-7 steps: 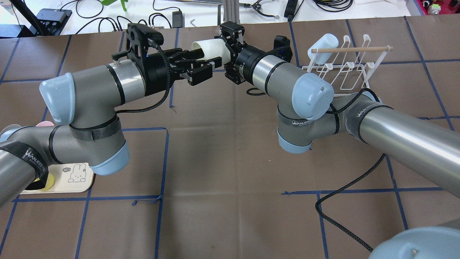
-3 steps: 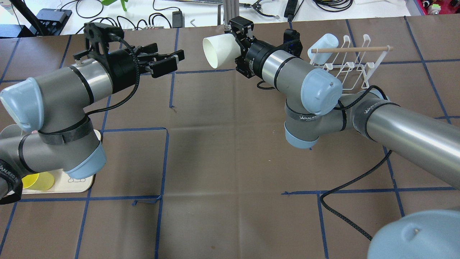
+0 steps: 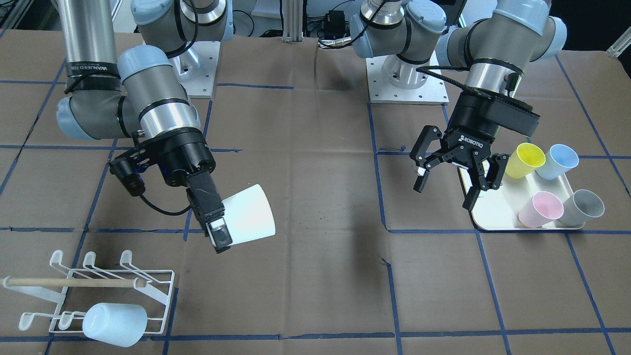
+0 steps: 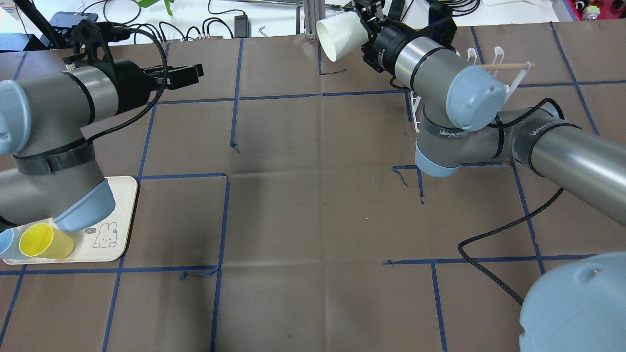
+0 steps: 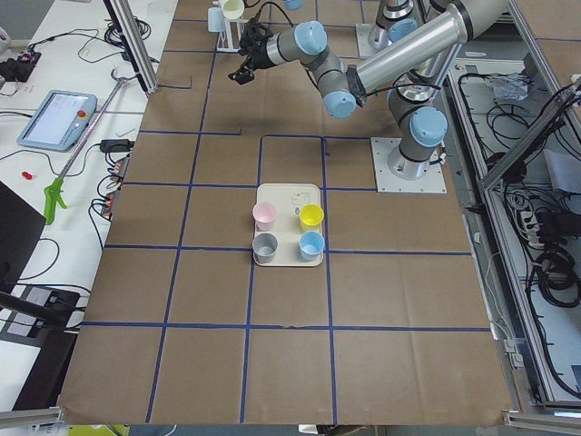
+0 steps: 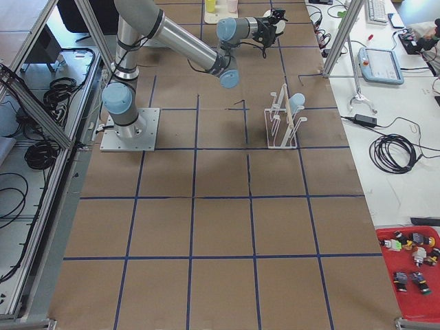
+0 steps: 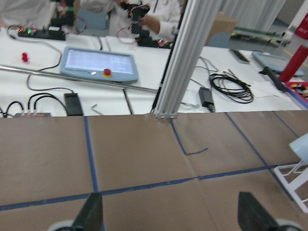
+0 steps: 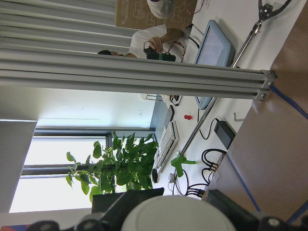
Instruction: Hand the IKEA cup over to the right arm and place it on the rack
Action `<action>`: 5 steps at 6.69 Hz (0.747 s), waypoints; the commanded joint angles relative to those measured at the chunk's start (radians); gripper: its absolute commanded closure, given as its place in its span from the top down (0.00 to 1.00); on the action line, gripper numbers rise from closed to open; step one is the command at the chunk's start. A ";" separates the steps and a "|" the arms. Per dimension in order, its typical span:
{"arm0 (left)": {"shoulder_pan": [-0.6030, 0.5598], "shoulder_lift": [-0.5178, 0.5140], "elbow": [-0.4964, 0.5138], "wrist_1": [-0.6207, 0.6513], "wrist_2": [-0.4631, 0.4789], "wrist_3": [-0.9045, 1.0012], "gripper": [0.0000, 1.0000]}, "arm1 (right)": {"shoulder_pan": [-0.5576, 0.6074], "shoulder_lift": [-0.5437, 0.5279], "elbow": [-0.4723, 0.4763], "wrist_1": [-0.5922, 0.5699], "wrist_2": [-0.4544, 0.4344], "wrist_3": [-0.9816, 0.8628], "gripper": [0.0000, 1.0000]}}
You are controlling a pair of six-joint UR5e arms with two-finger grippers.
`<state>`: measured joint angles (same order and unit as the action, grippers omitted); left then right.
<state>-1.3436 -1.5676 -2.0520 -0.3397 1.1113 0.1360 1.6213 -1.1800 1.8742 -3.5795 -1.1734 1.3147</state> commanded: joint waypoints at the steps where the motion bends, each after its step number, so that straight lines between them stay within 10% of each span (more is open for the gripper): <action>1: -0.040 -0.009 0.212 -0.474 0.199 0.000 0.99 | -0.090 -0.003 -0.016 0.007 -0.057 -0.337 0.09; 3: -0.142 -0.041 0.420 -0.928 0.432 -0.006 0.99 | -0.167 0.003 -0.059 0.008 -0.067 -0.713 0.09; 5: -0.184 -0.049 0.550 -1.232 0.473 -0.093 0.99 | -0.236 0.025 -0.075 0.008 -0.065 -1.013 0.09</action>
<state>-1.5062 -1.6115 -1.5708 -1.4081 1.5577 0.0906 1.4258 -1.1706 1.8077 -3.5714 -1.2383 0.4777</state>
